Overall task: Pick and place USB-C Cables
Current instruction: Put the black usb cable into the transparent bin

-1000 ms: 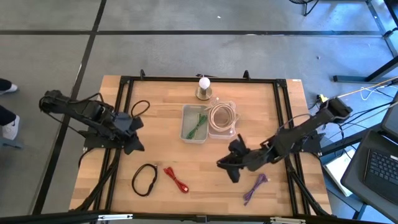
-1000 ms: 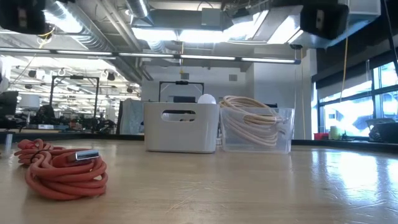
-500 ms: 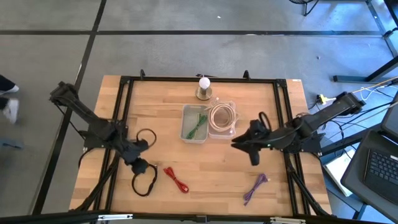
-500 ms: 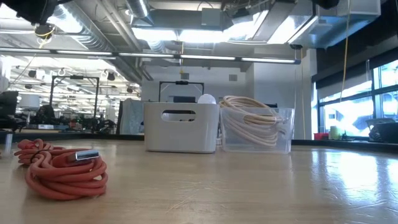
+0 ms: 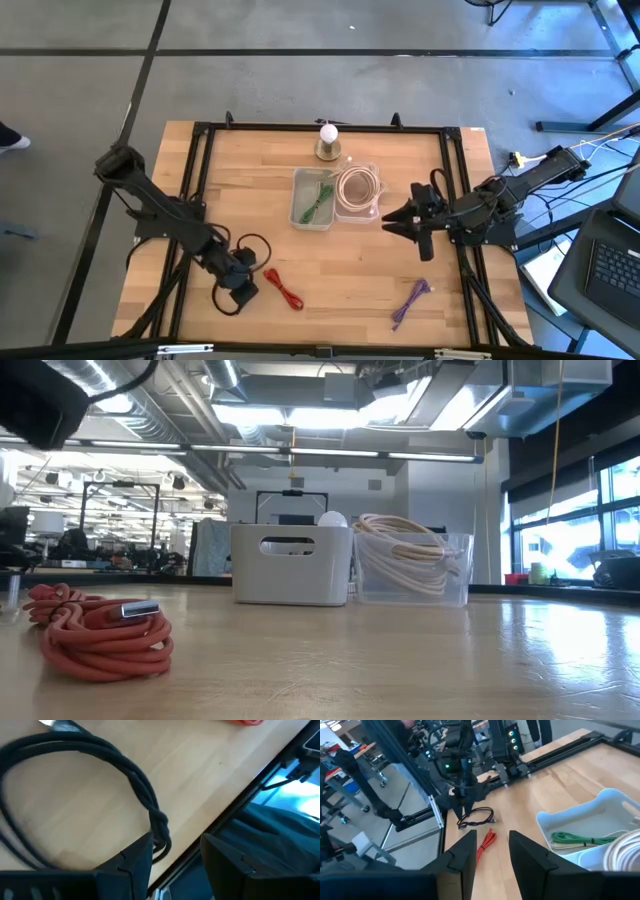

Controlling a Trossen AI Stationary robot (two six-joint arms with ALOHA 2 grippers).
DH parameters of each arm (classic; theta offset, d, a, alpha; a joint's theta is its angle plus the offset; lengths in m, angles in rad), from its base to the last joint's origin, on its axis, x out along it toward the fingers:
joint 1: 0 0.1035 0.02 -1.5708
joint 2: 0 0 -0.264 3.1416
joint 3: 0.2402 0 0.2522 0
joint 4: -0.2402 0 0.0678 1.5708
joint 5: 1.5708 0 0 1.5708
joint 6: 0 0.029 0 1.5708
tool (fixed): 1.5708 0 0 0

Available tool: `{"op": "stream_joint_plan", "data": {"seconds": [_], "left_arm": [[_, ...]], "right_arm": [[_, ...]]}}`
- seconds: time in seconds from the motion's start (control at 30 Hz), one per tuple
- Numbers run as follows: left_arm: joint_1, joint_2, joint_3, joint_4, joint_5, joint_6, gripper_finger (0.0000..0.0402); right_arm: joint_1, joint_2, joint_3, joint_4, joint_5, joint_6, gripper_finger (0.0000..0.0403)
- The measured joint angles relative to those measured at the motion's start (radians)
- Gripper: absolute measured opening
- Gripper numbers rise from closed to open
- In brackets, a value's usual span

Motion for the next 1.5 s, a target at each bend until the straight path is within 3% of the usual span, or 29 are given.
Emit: {"op": "stream_joint_plan", "data": {"seconds": [0.47,0.6,0.77,0.83,0.93,1.03,1.17,1.23,1.3,1.4,1.5], "left_arm": [[0.004,0.225,0.000,0.039,0.030,0.027,0.0159],[0.024,0.231,0.006,0.113,0.092,0.098,0.0131],[0.060,0.089,0.046,0.084,0.093,0.184,0.0026],[0.072,0.006,0.055,0.033,0.062,0.169,0.0017],[0.073,-0.139,0.079,-0.045,-0.056,0.153,0.0014],[0.068,-0.275,0.097,-0.108,-0.246,0.184,0.0012],[0.069,-0.431,0.105,0.005,-0.628,0.407,0.0012],[0.071,-0.476,0.105,0.132,-0.811,0.613,0.0012],[0.085,-0.503,0.105,0.308,-0.928,0.874,0.0012],[0.141,-0.513,0.105,0.602,-0.950,1.262,0.0012],[0.233,-0.497,0.105,0.857,-0.785,1.510,0.0013]], "right_arm": [[0.000,0.000,0.000,-0.032,-0.033,0.000,0.0116],[0.000,0.000,0.000,-0.039,-0.033,0.001,0.0116],[0.000,0.001,0.000,-0.042,-0.028,0.000,0.0116],[0.000,0.001,0.000,-0.043,-0.028,0.001,0.0116],[0.000,0.001,0.000,-0.043,-0.028,0.004,0.0116],[0.000,0.001,0.000,-0.043,-0.027,0.005,0.0116],[0.000,0.001,0.000,-0.032,0.031,0.004,0.0116],[0.000,0.002,0.000,-0.016,0.071,0.001,0.0116],[-0.003,0.002,0.000,0.009,0.089,-0.005,0.0116],[-0.015,0.005,0.000,0.080,0.091,-0.052,0.0116],[-0.030,0.020,0.000,0.205,0.091,-0.133,0.0116]]}}
